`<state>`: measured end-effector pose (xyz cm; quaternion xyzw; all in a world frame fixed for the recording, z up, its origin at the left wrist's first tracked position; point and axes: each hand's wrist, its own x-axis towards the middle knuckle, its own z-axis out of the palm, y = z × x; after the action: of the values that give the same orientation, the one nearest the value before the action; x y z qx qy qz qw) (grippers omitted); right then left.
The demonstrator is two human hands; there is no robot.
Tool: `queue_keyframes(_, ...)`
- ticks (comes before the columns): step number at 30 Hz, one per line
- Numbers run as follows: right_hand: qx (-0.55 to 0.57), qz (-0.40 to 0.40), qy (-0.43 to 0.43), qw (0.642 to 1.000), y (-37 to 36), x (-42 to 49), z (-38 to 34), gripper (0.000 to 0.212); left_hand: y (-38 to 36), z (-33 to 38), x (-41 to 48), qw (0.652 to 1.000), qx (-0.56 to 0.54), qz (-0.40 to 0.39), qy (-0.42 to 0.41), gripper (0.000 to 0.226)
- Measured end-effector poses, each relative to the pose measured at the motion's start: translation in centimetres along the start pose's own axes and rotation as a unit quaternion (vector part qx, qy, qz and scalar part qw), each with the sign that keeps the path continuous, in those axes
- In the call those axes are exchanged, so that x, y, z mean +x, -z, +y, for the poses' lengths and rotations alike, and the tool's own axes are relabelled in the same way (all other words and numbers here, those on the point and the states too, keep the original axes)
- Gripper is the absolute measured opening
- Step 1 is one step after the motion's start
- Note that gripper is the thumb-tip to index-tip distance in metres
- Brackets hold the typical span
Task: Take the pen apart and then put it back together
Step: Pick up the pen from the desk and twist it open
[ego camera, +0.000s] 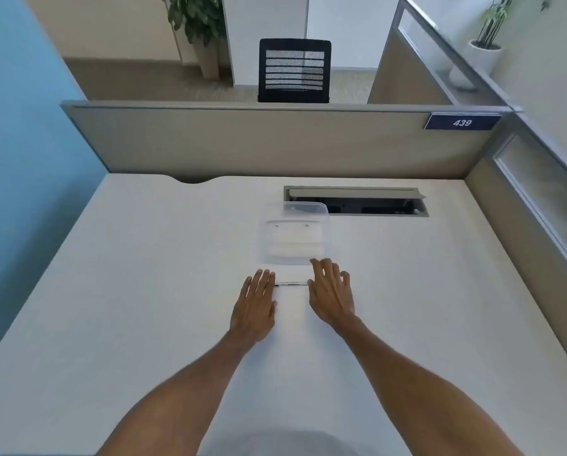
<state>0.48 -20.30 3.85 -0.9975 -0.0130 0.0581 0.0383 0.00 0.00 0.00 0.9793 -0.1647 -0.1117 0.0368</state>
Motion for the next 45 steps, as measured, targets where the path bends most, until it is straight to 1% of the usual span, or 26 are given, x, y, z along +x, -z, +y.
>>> queue_keyframes(1,-0.002,-0.012,-0.003,1.0,0.0,0.1,0.1,0.051,0.0,-0.1,0.1,1.0,0.009,0.004,0.006,0.067)
queue_keyframes(5,0.004,-0.043,-0.007,0.999,-0.7,0.6,0.3,0.05,0.3,-0.3,0.7,0.999,-0.03,0.024,0.034,0.063)
queue_keyframes(8,-0.005,-0.056,0.0,0.998,-1.0,1.3,0.3,0.047,0.3,-0.7,1.4,0.999,-0.023,0.038,0.028,0.059)
queue_keyframes(11,0.001,-0.064,0.0,0.998,-1.3,1.8,0.3,0.043,0.3,-1.0,1.9,0.997,-0.051,0.043,0.033,0.057)
queue_keyframes(18,0.015,-0.081,0.003,0.997,-2.1,2.6,0.2,0.033,0.0,-1.1,2.6,0.997,-0.065,0.032,0.016,0.053)
queue_keyframes(24,0.03,-0.073,0.017,0.997,-2.3,2.6,0.4,0.034,0.3,-0.9,2.5,0.993,-0.099,0.07,0.015,0.042)
queue_keyframes(28,0.06,-0.068,0.024,0.996,-2.2,2.5,0.6,0.029,0.8,-1.0,2.6,0.989,-0.134,0.058,0.037,0.033)
queue_keyframes(31,0.099,-0.058,0.014,0.993,-2.0,2.3,0.8,0.025,1.3,-1.0,2.5,0.984,-0.168,0.041,0.052,0.032)
queue_keyframes(33,0.135,-0.059,0.003,0.989,-1.8,2.2,1.0,0.022,1.6,-1.0,2.4,0.973,-0.217,0.034,0.074,0.031)
queue_keyframes(35,0.183,-0.065,-0.015,0.981,-1.6,2.1,1.0,0.022,1.8,-0.9,2.2,0.944,-0.306,0.038,0.115,0.029)
queue_keyframes(37,0.262,-0.067,-0.044,0.962,-1.3,2.0,0.9,0.022,2.0,-0.8,2.1,0.896,-0.41,0.055,0.164,0.025)
queue_keyframes(39,0.34,-0.069,-0.076,0.935,-1.0,1.8,0.8,0.022,2.4,-0.5,2.1,0.83,-0.51,0.075,0.213,0.023)
queue_keyframes(42,0.433,-0.091,-0.107,0.89,-0.6,1.6,0.6,0.022,3.0,-0.1,2.2,0.737,-0.616,0.093,0.26,0.025)
queue_keyframes(43,0.458,-0.1,-0.112,0.876,-0.5,1.4,0.5,0.022,3.2,0.0,2.4,0.703,-0.65,0.097,0.273,0.028)
queue_keyframes(45,0.502,-0.114,-0.12,0.849,-0.3,1.2,0.5,0.023,3.8,0.3,2.6,0.621,-0.718,0.1,0.298,0.036)
